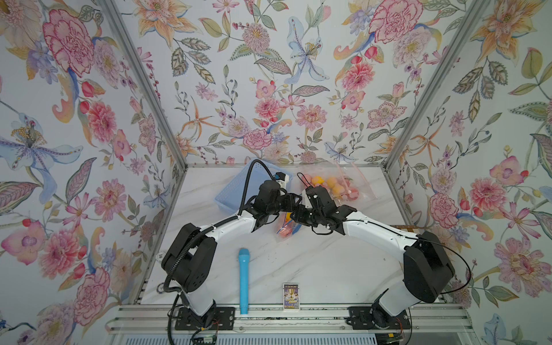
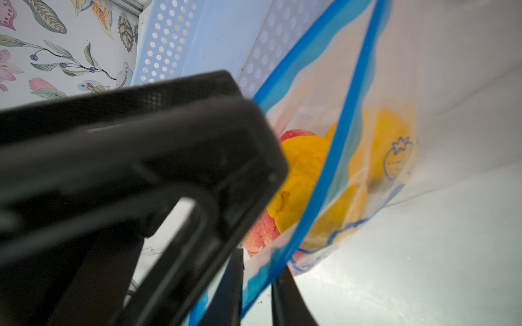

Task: Place the peach in a zip-top bag and seal the zipper
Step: Adjust the zipper food storage bag at the center of the board.

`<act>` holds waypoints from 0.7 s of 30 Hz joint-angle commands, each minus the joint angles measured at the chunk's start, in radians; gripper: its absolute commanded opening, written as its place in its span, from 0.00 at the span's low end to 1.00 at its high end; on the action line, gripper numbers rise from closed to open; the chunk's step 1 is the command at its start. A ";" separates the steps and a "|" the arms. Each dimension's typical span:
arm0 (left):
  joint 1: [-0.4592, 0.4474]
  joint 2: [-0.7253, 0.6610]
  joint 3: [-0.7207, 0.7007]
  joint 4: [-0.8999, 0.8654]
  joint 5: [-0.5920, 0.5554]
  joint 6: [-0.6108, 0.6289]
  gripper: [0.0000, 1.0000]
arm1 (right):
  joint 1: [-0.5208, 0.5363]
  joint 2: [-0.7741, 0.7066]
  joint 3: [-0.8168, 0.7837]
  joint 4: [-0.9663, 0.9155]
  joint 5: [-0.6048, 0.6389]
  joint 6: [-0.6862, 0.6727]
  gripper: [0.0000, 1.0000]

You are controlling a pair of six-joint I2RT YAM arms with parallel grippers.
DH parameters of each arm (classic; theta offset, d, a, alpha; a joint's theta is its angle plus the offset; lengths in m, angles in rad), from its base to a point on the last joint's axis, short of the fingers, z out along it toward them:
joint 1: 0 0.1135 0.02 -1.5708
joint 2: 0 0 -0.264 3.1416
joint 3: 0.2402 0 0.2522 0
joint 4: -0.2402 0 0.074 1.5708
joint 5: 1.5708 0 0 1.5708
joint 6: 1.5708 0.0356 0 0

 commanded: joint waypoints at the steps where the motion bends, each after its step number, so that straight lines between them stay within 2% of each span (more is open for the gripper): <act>1: -0.004 -0.080 -0.041 -0.060 -0.075 0.046 0.50 | -0.010 -0.039 -0.015 0.036 0.018 0.015 0.22; 4: -0.005 -0.183 -0.115 -0.054 -0.183 0.071 0.60 | -0.014 -0.045 -0.011 0.036 0.022 0.006 0.24; 8: -0.005 -0.331 -0.274 0.013 -0.337 0.092 0.65 | -0.017 -0.051 -0.005 0.034 0.027 -0.009 0.28; 10: -0.005 -0.396 -0.358 0.065 -0.378 0.106 0.68 | -0.020 -0.051 -0.004 0.034 0.030 -0.019 0.30; 14: -0.004 -0.512 -0.519 0.206 -0.306 0.160 0.87 | -0.028 -0.049 0.002 0.033 0.034 -0.038 0.34; 16: -0.005 -0.545 -0.585 0.283 -0.236 0.171 0.89 | -0.034 -0.054 0.002 0.033 0.039 -0.048 0.37; 18: -0.005 -0.572 -0.663 0.393 -0.114 0.211 0.91 | -0.036 -0.068 0.001 0.033 0.050 -0.062 0.41; 21: -0.005 -0.613 -0.792 0.585 -0.046 0.233 0.92 | -0.045 -0.103 -0.011 0.033 0.083 -0.088 0.51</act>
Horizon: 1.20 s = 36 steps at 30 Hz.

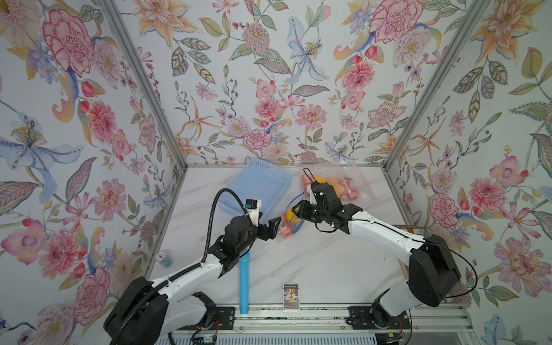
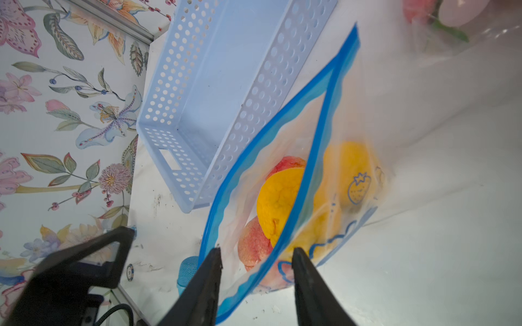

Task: Place the peach in a zip-top bag and seal the zipper
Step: Adjust the zipper food storage bag at the center of the board, then zip the zipper on the zipper food storage bag.

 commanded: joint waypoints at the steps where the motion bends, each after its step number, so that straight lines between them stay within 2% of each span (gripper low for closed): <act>1: -0.005 -0.053 -0.125 0.295 0.127 0.068 0.92 | -0.012 -0.068 -0.013 0.015 0.054 -0.048 0.55; 4: -0.007 -0.103 -0.227 0.401 0.146 0.126 0.90 | -0.020 -0.122 -0.037 0.014 0.105 -0.080 0.77; 5: -0.008 -0.119 -0.239 0.392 0.151 0.151 0.89 | -0.023 -0.144 -0.046 0.014 0.123 -0.095 0.98; 11: -0.027 -0.122 -0.193 0.186 0.150 0.335 0.83 | -0.063 -0.220 -0.074 0.011 0.170 -0.149 0.99; 17: -0.034 -0.038 -0.190 0.221 0.156 0.423 0.69 | -0.092 -0.341 -0.180 0.117 0.275 -0.188 0.99; 20: -0.035 0.016 -0.154 0.253 0.167 0.441 0.63 | -0.133 -0.408 -0.244 0.166 0.324 -0.157 0.99; 26: -0.035 0.136 -0.121 0.355 0.200 0.448 0.46 | -0.238 -0.466 -0.311 0.154 0.248 -0.090 0.99; 30: -0.036 0.203 -0.090 0.389 0.223 0.449 0.36 | -0.312 -0.460 -0.329 0.157 0.148 -0.050 0.99; 33: -0.035 0.231 -0.083 0.410 0.221 0.448 0.27 | -0.326 -0.459 -0.348 0.194 0.128 -0.063 0.99; 36: -0.035 0.242 -0.081 0.408 0.216 0.453 0.19 | -0.327 -0.458 -0.357 0.208 0.158 -0.063 0.99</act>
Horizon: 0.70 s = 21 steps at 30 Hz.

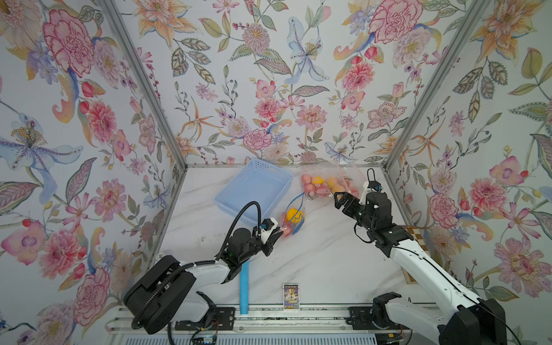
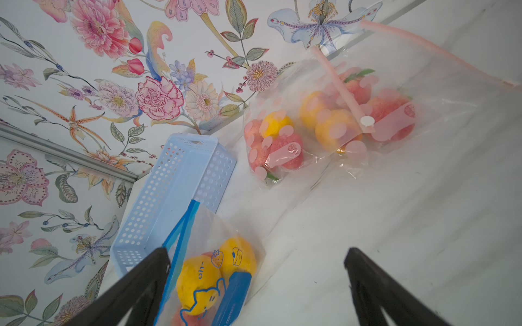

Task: Place the peach in a zip-top bag and seal the zipper
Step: Zip the zipper on the zipper food storage bag.

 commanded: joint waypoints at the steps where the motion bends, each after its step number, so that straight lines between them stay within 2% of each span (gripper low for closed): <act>1: -0.008 0.011 0.023 0.042 0.014 0.017 0.19 | 0.000 0.001 -0.014 0.041 0.000 0.008 0.99; 5: -0.008 0.000 0.026 -0.003 0.012 0.050 0.19 | 0.001 0.019 -0.007 0.051 0.004 -0.009 0.99; 9: -0.008 -0.015 0.032 -0.066 0.007 0.081 0.25 | 0.011 0.026 -0.007 0.076 -0.004 -0.038 0.99; 14: -0.008 -0.016 0.038 -0.108 -0.023 0.142 0.24 | 0.025 0.043 0.013 0.069 -0.003 -0.052 0.99; 18: -0.007 -0.002 0.048 -0.098 -0.032 0.142 0.20 | 0.038 0.060 0.035 0.047 0.005 -0.064 0.99; 21: -0.007 0.009 0.059 -0.095 -0.038 0.150 0.10 | 0.050 0.071 0.051 0.032 0.002 -0.092 0.99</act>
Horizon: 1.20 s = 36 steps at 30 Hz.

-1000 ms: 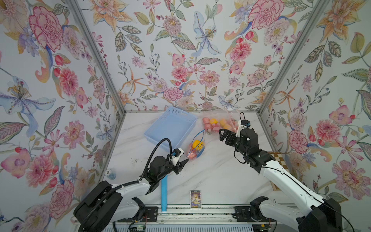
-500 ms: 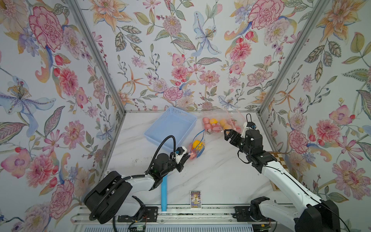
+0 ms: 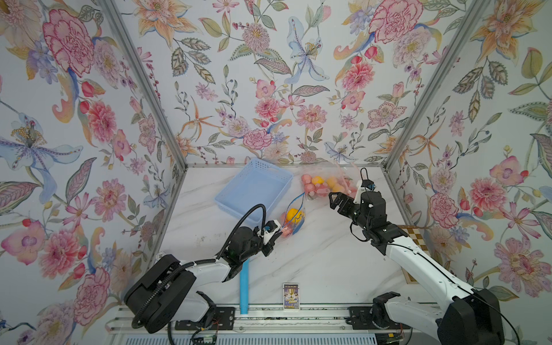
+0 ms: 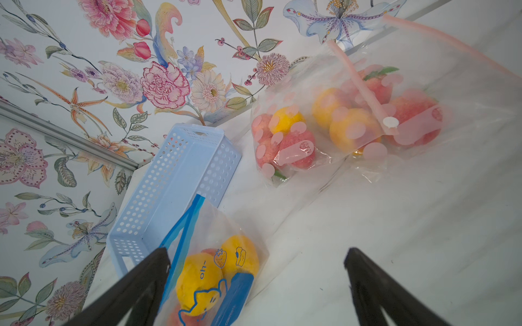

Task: Place the peach in a zip-top bag and seal the zipper
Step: Zip the zipper on the zipper food storage bag.

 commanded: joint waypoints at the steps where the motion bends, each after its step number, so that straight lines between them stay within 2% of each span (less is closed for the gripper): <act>1: -0.008 0.014 0.033 0.011 -0.027 0.025 0.08 | 0.021 0.012 0.044 -0.017 0.001 -0.058 0.99; 6: 0.004 0.012 0.041 0.041 0.009 0.063 0.01 | 0.080 0.019 0.082 -0.045 0.008 -0.172 0.99; 14: 0.021 0.048 0.200 -0.099 0.301 0.205 0.02 | 0.221 0.024 0.158 -0.124 0.077 -0.349 0.99; 21: 0.020 0.095 0.322 -0.168 0.521 0.247 0.01 | 0.228 0.011 0.199 -0.205 0.086 -0.367 0.99; 27: 0.042 0.132 0.404 -0.455 0.535 0.399 0.01 | 0.235 0.004 0.199 -0.226 0.043 -0.382 0.96; 33: 0.164 0.174 0.417 -0.475 0.586 0.340 0.06 | 0.247 0.034 0.203 -0.229 -0.078 -0.438 0.88; 36: 0.196 0.178 0.420 -0.466 0.606 0.331 0.08 | 0.261 0.070 0.215 -0.234 -0.156 -0.498 0.85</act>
